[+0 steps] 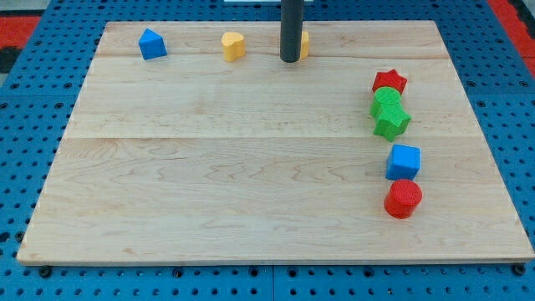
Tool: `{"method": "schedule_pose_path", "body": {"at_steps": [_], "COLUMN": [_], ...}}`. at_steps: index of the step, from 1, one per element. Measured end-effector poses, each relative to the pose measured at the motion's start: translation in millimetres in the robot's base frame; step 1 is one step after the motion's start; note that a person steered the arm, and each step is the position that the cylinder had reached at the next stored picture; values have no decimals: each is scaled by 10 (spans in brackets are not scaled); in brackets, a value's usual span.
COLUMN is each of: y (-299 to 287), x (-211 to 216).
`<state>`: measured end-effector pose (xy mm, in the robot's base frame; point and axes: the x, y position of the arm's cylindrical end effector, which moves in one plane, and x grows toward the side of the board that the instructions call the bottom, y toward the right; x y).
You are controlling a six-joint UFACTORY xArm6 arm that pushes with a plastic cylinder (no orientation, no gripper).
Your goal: Separate the red star from the green circle
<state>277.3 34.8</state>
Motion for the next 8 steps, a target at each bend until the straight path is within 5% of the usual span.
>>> {"method": "schedule_pose_path", "body": {"at_steps": [1,3,5,8], "y": [42,1514,2159,531], "x": [6,346,889,621]}}
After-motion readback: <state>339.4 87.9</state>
